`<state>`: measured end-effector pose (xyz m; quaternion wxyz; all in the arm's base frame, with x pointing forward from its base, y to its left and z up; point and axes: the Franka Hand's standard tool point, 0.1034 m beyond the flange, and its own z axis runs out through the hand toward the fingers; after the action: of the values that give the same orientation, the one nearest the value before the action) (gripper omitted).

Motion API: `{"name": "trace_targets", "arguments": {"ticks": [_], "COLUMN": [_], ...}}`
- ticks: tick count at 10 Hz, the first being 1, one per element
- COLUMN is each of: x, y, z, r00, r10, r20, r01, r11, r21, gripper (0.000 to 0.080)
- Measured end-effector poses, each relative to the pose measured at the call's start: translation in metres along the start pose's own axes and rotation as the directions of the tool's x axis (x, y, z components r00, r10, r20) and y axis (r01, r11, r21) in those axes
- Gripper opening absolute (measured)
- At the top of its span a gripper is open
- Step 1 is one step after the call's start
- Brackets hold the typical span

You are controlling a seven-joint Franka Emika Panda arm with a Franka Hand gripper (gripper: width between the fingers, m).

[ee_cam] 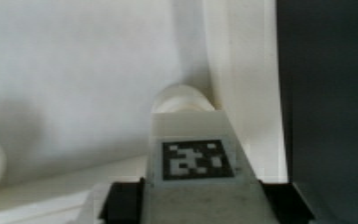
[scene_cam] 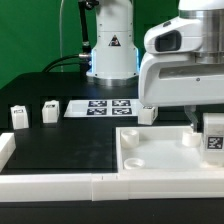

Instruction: Assemble one leg

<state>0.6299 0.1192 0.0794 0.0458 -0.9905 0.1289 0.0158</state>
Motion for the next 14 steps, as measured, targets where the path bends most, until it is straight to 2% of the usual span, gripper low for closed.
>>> {"name": "trace_targets", "arguments": {"ticks": [1,2,4,6,7,8,10,11,12,13,14], "x": [0.0,0.0,-0.002,-0.005,-0.006,-0.006,-0.006,-0.006,-0.006,-0.006,-0.005], "y": [0.0,0.0,-0.002,-0.006,-0.007,-0.008,-0.01,-0.01,-0.011,-0.011,-0.01], "z": [0.0,0.0,0.001,0.003,0.003,0.003,0.003,0.003,0.003,0.002,0.001], "r00": [0.998,0.979,0.882,0.721,0.662,0.563,0.466,0.535,0.541,0.612,0.731], "r10": [0.055,0.202,0.471,0.692,0.749,0.826,0.884,0.844,0.84,0.79,0.682], "r20": [0.0,0.003,0.003,0.004,0.009,0.022,0.032,0.033,0.033,0.033,0.029], "r01": [-0.055,-0.202,-0.471,-0.692,-0.749,-0.826,-0.884,-0.845,-0.841,-0.791,-0.682], "r11": [0.998,0.979,0.882,0.722,0.663,0.563,0.467,0.536,0.541,0.612,0.731], "r21": [0.0,0.005,0.0,-0.008,-0.006,-0.003,-0.001,0.002,0.002,0.007,0.012], "gripper": [0.0294,0.0294,0.0294,0.0294,0.0294,0.0294,0.0293,0.0293,0.0459,0.0459,0.0614]}}
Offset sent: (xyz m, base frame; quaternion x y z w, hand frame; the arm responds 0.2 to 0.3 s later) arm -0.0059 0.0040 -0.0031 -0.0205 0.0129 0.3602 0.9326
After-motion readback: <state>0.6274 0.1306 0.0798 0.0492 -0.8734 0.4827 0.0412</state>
